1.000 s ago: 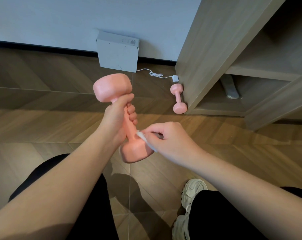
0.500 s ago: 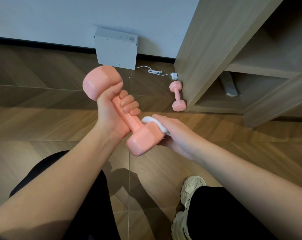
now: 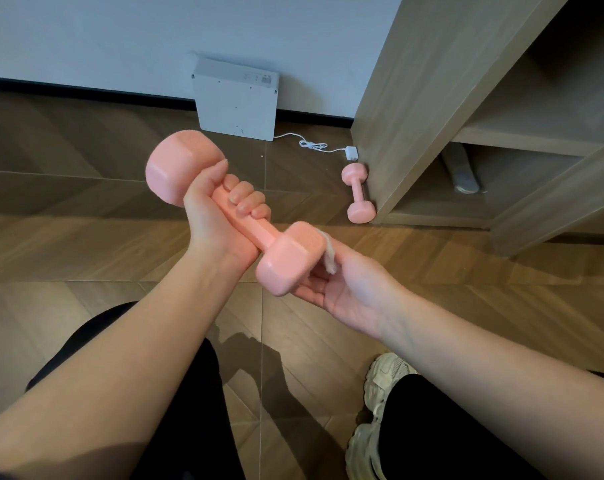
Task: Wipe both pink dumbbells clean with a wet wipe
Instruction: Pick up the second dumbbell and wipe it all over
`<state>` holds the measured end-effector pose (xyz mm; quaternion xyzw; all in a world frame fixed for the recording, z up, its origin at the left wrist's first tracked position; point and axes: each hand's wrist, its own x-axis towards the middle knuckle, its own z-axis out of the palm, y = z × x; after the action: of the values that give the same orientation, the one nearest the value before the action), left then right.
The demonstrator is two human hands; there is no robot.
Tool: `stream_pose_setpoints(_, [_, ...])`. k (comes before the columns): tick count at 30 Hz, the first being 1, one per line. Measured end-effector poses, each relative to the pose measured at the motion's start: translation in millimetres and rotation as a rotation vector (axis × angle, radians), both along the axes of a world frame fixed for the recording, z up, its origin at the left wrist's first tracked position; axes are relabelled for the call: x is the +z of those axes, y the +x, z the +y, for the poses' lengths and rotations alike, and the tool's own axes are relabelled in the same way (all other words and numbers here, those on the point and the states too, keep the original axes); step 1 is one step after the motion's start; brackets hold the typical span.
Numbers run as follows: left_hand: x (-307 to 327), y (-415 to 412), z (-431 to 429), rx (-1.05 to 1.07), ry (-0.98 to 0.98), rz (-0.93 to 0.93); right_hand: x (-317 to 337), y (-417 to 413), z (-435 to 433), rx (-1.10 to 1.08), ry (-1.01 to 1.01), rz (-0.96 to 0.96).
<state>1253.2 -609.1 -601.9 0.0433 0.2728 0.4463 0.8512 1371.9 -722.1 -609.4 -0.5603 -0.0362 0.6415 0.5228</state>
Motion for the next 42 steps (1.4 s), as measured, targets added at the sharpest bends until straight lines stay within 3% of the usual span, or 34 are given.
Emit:
stream_pose_setpoints(8, [-4.7,0.4,5.2,0.225,-0.12,0.227,4.1,-11.0,-8.1,0.004,0.014,-0.279])
stream_pose_setpoints(13, [-9.3,5.4,1.8,0.2,-0.002,0.414,12.3,-14.0,-2.6,-0.074,-0.006,-0.278])
stream_pose_setpoints(16, [-11.5,8.2,-2.4,0.19,0.058,0.47,13.1,-16.7,-4.9,-0.063,-0.02,-0.404])
stream_pose_setpoints(22, [-15.4,11.0,2.1,0.177,-0.056,0.416,13.3,-8.9,-5.5,0.091,0.226,-0.96])
stream_pose_setpoints(29, [-18.3,10.5,8.8,0.119,-0.113,0.296,9.2,-0.9,-5.4,0.305,0.557,-1.382])
stream_pose_setpoints(35, [-19.9,10.4,3.9,-0.01,-0.094,0.245,23.1,18.5,9.6,0.413,0.492,-1.518])
stream_pose_setpoints(42, [-24.2,11.2,-0.1,-0.077,-0.038,0.271,35.2,20.0,9.8,0.467,0.527,-1.466])
